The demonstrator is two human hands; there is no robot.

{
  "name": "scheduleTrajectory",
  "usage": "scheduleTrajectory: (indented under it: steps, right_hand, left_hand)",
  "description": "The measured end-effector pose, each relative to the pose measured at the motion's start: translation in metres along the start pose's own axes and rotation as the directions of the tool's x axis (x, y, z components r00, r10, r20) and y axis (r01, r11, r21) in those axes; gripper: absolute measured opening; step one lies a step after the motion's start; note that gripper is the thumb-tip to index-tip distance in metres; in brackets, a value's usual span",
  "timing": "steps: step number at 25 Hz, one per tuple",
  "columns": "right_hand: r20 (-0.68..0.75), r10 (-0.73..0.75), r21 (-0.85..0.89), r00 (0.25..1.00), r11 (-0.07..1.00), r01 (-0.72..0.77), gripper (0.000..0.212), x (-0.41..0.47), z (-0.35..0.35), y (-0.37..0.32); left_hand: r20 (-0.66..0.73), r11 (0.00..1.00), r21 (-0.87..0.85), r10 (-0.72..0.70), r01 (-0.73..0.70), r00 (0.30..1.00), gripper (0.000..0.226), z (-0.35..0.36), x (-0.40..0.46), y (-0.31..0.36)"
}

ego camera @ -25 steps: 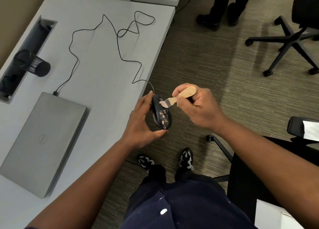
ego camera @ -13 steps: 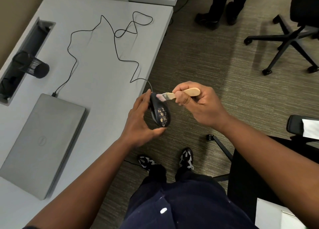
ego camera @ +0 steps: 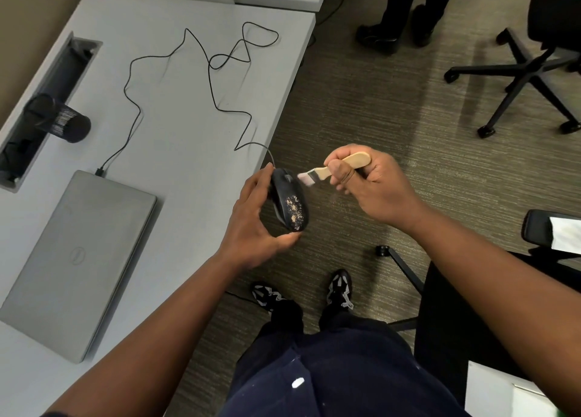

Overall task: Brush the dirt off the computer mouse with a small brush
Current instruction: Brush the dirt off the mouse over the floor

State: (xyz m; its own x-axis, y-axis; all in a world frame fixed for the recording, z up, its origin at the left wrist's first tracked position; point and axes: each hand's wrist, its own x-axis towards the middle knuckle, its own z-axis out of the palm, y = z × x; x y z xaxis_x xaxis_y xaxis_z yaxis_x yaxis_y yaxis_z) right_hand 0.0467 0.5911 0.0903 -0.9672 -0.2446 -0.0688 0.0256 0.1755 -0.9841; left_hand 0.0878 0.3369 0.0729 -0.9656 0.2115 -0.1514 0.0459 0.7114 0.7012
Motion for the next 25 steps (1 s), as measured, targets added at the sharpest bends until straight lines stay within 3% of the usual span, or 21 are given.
scheduleTrajectory:
  steps: [3,8,13,25]
  right_hand:
    - [-0.038,0.045,0.134,0.998,0.990,-0.040,0.012,-0.001,0.009,-0.005]
    - [0.007,0.088,0.087,0.996,0.992,-0.088,0.016,-0.002,0.004,-0.009]
    - [0.097,-0.019,0.188,0.995,0.982,0.000,0.007,-0.005,0.002,-0.016]
    - [0.178,0.063,-0.076,0.982,0.996,-0.050,0.021,-0.009,-0.011,-0.005]
  left_hand:
    - [-0.006,1.000,0.004,0.007,-0.007,1.000,0.130,0.000,0.000,0.002]
    - [-0.015,1.000,-0.003,0.002,-0.002,1.000,0.129,0.000,-0.001,-0.001]
    - [-0.022,1.000,0.014,-0.008,0.008,1.000,0.125,0.000,0.001,-0.001]
    - [-0.079,0.999,0.035,0.014,-0.011,0.997,0.124,-0.006,0.005,-0.005]
